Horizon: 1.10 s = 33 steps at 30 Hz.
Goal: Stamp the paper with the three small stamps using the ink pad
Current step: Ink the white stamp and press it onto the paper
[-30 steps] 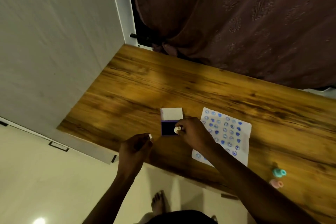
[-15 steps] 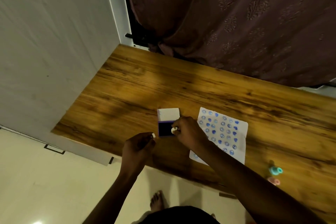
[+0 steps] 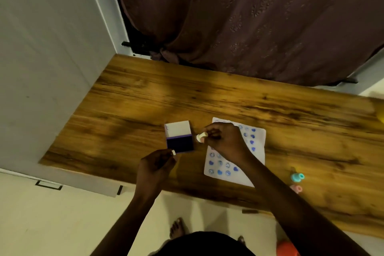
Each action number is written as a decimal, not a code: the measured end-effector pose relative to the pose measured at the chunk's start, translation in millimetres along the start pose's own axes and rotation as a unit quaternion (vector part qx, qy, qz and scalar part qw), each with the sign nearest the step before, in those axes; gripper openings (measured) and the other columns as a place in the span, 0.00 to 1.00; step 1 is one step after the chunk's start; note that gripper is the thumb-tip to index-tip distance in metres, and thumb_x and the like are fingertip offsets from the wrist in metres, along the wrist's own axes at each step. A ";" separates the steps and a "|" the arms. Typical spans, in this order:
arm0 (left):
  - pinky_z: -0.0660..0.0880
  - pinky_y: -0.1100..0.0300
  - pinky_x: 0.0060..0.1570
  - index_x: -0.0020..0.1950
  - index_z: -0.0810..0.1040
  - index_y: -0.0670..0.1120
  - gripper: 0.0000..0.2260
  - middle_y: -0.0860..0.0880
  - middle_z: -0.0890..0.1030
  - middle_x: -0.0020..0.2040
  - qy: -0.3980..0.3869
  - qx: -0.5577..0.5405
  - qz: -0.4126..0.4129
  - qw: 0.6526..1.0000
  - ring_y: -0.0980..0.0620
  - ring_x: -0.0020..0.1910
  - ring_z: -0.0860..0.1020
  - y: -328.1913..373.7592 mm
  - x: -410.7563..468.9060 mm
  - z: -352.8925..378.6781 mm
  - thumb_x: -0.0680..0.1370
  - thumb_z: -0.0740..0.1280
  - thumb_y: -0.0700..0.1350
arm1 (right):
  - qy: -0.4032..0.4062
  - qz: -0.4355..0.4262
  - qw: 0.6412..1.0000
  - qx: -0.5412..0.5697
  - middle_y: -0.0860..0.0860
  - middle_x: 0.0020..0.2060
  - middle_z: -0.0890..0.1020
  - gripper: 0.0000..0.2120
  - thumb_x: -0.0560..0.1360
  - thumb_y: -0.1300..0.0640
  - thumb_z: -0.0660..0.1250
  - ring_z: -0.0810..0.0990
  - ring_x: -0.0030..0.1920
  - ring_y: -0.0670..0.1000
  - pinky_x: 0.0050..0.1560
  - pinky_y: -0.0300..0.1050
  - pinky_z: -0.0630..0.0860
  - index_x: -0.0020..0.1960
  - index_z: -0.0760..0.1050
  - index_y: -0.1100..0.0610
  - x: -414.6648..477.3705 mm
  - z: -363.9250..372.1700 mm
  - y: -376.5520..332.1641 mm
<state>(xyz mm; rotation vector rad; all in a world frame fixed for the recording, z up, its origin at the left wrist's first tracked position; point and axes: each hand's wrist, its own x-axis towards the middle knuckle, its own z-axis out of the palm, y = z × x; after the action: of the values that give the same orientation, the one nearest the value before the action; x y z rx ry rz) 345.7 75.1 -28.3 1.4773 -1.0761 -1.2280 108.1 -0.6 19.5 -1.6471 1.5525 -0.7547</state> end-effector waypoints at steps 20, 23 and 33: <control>0.80 0.72 0.37 0.47 0.83 0.67 0.17 0.67 0.86 0.49 -0.087 0.061 0.048 0.993 0.66 0.48 0.85 -0.5 0.9 61.5 0.74 0.78 0.43 | 0.030 0.094 0.982 -0.158 0.46 0.55 0.83 0.13 0.77 0.53 0.73 0.83 0.49 0.43 0.52 0.38 0.81 0.61 0.81 0.49 -117.9 -23.4 76.0; 0.80 0.73 0.38 0.46 0.82 0.67 0.18 0.66 0.86 0.49 -0.082 0.056 0.049 0.994 0.66 0.49 0.85 -0.5 1.3 60.8 0.74 0.78 0.42 | 0.021 0.094 0.979 -0.180 0.46 0.57 0.83 0.14 0.77 0.51 0.72 0.84 0.52 0.45 0.55 0.42 0.81 0.62 0.81 0.49 -115.5 -20.7 75.7; 0.78 0.75 0.37 0.45 0.83 0.69 0.20 0.69 0.85 0.47 -0.074 0.052 0.033 0.995 0.68 0.48 0.84 -0.8 2.0 61.9 0.74 0.78 0.41 | 0.020 0.117 0.970 -0.213 0.47 0.58 0.84 0.15 0.77 0.50 0.71 0.84 0.56 0.48 0.58 0.42 0.81 0.63 0.81 0.50 -111.8 -13.3 80.1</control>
<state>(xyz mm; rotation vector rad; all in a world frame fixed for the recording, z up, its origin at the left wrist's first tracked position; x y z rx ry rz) 284.8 66.6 -35.4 1.4346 -1.2955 -1.2664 41.7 109.2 -31.7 -1.7041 1.9989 -0.3439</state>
